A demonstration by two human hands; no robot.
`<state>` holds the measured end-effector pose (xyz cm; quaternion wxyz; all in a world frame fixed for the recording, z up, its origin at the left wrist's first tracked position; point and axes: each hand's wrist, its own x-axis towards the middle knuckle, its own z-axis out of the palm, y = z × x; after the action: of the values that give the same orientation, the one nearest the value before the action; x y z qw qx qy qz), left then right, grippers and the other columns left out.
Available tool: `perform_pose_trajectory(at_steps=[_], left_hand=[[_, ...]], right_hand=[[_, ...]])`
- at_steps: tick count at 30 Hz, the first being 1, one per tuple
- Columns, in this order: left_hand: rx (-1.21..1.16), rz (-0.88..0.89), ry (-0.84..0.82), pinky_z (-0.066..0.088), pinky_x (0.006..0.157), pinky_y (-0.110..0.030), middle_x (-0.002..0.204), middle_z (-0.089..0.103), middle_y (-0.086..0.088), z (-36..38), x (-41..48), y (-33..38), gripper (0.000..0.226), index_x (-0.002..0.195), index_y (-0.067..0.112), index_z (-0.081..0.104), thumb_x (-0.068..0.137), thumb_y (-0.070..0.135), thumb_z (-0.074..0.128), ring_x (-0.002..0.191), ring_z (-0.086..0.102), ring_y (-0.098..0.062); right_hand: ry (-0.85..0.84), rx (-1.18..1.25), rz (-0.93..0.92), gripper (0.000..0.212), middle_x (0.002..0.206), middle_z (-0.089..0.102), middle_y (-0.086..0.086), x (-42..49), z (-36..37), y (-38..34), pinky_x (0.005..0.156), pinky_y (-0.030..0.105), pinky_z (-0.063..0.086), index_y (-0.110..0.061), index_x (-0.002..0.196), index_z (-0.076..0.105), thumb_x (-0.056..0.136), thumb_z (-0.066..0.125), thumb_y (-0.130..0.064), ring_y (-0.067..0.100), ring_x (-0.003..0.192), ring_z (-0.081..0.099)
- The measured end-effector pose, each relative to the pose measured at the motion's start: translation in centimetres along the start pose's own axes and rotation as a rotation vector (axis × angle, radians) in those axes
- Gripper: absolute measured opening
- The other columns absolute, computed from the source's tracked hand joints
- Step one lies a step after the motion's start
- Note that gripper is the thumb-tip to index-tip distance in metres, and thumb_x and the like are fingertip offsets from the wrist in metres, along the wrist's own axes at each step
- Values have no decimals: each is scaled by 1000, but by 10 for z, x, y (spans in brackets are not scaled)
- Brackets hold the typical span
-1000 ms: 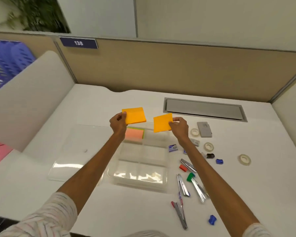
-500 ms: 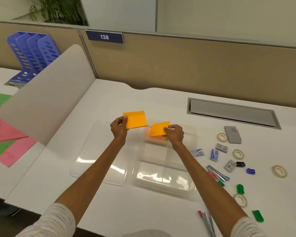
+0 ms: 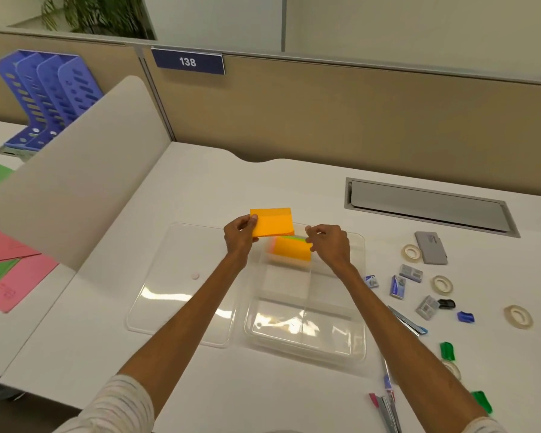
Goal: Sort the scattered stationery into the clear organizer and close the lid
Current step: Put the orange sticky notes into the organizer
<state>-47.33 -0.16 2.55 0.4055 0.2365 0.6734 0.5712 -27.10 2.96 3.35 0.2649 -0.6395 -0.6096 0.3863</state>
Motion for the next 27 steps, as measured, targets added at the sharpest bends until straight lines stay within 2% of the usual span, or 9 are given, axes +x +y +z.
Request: perform_pose_trajectory(at_steps=[2, 4, 7, 10, 13, 15, 19, 24, 27], left_hand=[[23, 3, -56, 56, 52, -21, 105, 63, -12, 6, -3, 0, 34, 116, -2, 64, 90, 21, 67, 93, 60, -24], [69, 16, -96, 57, 54, -21, 111, 64, -17, 13, -5, 0, 37, 117, -4, 63, 90, 21, 68, 95, 61, -25], [133, 37, -129, 61, 68, -34, 119, 64, -21, 21, -6, 1, 40, 120, -5, 62, 90, 20, 67, 101, 62, -28], [235, 55, -168, 57, 87, -46, 121, 64, -23, 23, -5, -1, 37, 121, -7, 62, 91, 14, 66, 109, 62, -36], [338, 91, -215, 57, 87, -44, 118, 66, -23, 25, -10, -3, 36, 123, -6, 62, 90, 7, 66, 107, 64, -38], [395, 130, -213, 56, 91, -43, 111, 68, -23, 27, -14, -4, 37, 122, -5, 63, 86, 4, 69, 102, 66, -37], [503, 173, -195, 55, 90, -40, 112, 67, -22, 31, -18, -5, 42, 124, -2, 61, 83, 2, 71, 98, 68, -34], [653, 217, -206, 53, 93, -38, 127, 60, -16, 29, -18, -8, 48, 133, 2, 54, 86, 0, 65, 110, 62, -29], [724, 275, -215, 49, 90, -31, 125, 60, -12, 24, -20, -12, 47, 129, 8, 57, 84, 1, 66, 106, 62, -25]], right_hand=[[-66, 112, 7, 30, 87, 76, 4, 1, -2, -4, 75, 30, 55, -14, 95, 75, 92, 61, -39, 18, 65, 72], [-120, 229, 52, 29, 97, 75, 8, 4, -2, -7, 66, 22, 53, -11, 101, 74, 92, 63, -35, 20, 66, 72], [-109, 331, 145, 26, 104, 72, 11, 6, -2, -8, 51, 14, 46, -5, 106, 72, 87, 71, -23, 19, 63, 70], [-23, 278, 166, 23, 101, 74, 11, 4, -3, -1, 63, 27, 53, -6, 102, 74, 84, 74, -20, 23, 66, 70], [32, 196, 159, 18, 95, 75, 10, 2, -3, 5, 79, 41, 59, -8, 98, 75, 85, 73, -20, 25, 70, 72], [39, 146, 144, 16, 87, 75, 13, 0, -2, 7, 82, 47, 58, -6, 92, 76, 84, 72, -19, 27, 74, 72], [-1, 25, 111, 19, 81, 73, 20, -4, -1, 7, 83, 48, 57, 1, 85, 75, 85, 71, -18, 34, 79, 70], [-62, -57, 133, 36, 107, 71, 21, -4, 3, 9, 96, 41, 52, 0, 114, 68, 84, 73, -19, 33, 100, 68], [-45, -75, 132, 40, 109, 71, 20, -5, 4, 11, 99, 37, 50, -1, 117, 67, 83, 73, -19, 31, 103, 67]])
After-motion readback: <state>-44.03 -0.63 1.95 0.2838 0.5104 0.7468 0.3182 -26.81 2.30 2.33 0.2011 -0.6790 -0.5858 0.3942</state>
